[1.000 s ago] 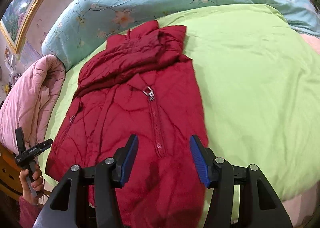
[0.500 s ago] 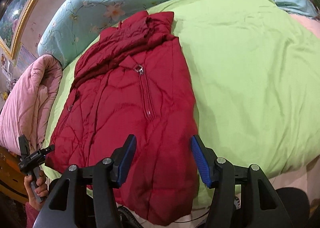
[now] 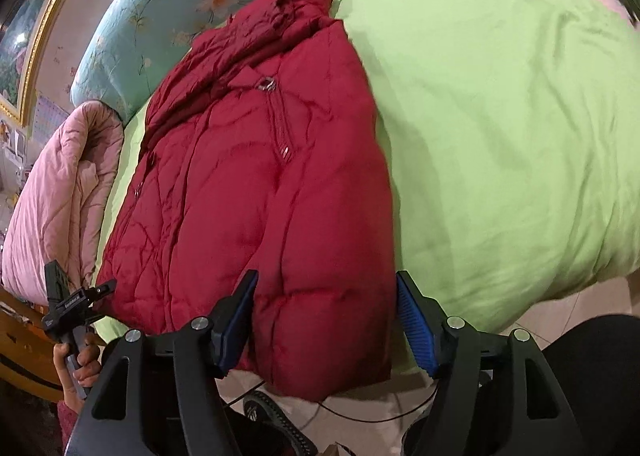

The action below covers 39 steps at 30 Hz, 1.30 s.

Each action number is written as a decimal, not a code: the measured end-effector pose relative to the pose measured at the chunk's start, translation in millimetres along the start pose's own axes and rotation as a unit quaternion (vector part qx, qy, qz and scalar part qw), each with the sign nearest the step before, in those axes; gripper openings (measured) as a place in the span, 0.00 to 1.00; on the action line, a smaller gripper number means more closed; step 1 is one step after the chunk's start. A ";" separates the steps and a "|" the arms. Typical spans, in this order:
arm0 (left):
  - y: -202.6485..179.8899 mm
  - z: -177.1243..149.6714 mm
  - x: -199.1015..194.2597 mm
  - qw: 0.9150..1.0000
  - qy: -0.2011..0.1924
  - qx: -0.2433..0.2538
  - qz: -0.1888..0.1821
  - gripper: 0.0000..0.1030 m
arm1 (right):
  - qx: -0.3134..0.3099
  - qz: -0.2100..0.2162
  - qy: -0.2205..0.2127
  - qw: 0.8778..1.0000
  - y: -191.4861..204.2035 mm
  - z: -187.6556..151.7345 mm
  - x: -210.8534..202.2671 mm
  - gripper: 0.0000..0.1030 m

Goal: Fold large clothes
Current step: 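Grasp the jacket hem with the left tool and lift it toward the collar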

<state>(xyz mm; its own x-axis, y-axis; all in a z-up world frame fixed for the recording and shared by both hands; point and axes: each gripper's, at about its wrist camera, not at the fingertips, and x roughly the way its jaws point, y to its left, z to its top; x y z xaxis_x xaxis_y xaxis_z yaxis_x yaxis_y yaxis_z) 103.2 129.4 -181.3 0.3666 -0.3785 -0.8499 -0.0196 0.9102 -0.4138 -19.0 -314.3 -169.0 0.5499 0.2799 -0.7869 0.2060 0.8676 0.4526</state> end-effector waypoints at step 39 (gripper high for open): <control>-65.5 -18.8 -37.0 0.995 -0.079 0.061 -0.017 0.15 | -0.007 0.080 -0.110 0.991 15.4 0.5 -43.3 0.15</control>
<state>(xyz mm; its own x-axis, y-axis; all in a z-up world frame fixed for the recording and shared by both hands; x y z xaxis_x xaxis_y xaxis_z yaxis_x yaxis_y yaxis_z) 73.5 80.5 -128.9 0.5074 -0.3868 -0.7700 0.1051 0.9147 -0.3902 -39.2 -313.3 -127.8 0.7382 0.3200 -0.5939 0.0908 0.8252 0.5575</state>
